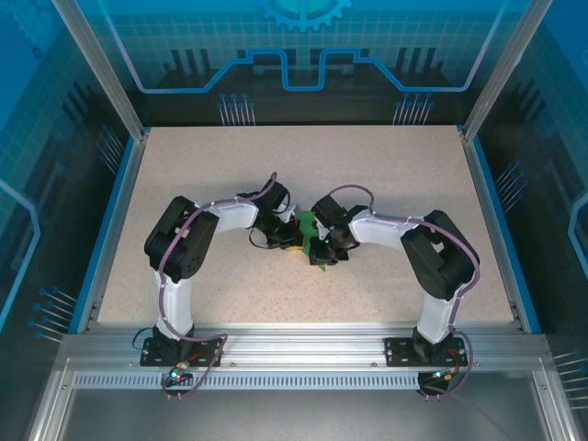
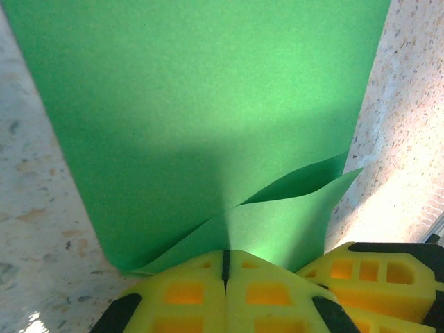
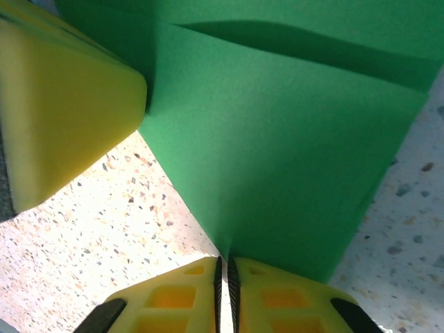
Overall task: Fold a paper plane with a square sheet of paper (fold left side to right side)
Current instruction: Third fold the triangle at the center of the table.
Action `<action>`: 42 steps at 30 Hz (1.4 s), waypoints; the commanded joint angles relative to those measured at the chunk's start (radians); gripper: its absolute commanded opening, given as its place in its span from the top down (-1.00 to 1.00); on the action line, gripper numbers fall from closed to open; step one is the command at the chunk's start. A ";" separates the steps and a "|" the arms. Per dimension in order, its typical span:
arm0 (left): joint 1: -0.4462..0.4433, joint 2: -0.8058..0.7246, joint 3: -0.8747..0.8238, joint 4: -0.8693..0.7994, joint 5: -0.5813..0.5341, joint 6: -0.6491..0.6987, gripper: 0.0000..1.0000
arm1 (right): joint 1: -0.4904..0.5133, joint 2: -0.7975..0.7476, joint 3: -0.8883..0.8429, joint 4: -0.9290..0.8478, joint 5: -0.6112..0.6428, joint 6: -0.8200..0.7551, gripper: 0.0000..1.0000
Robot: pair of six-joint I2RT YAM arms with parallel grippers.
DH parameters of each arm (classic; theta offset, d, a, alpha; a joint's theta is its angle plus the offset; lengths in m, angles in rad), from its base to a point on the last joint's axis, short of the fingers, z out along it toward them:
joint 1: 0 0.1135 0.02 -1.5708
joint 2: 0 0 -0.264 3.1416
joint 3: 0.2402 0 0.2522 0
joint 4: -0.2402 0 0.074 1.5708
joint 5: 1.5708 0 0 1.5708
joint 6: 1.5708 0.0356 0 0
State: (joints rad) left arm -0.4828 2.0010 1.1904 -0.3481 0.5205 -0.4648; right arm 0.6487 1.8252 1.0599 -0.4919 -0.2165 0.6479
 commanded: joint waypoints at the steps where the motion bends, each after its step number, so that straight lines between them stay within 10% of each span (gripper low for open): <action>1: -0.003 0.044 -0.013 -0.092 -0.087 0.012 1.00 | -0.016 -0.021 -0.052 -0.100 0.022 0.019 0.71; 26: -0.002 0.056 0.006 -0.087 -0.068 -0.012 1.00 | -0.051 -0.227 -0.129 -0.061 -0.084 -0.041 0.72; 42: -0.012 0.028 0.010 -0.079 -0.051 -0.019 1.00 | -0.063 0.019 0.007 0.006 -0.052 -0.012 0.73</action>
State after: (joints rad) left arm -0.4873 2.0079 1.2083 -0.3698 0.5205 -0.4721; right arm 0.6029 1.8172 1.0512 -0.4625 -0.2882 0.6266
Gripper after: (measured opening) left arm 0.048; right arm 0.135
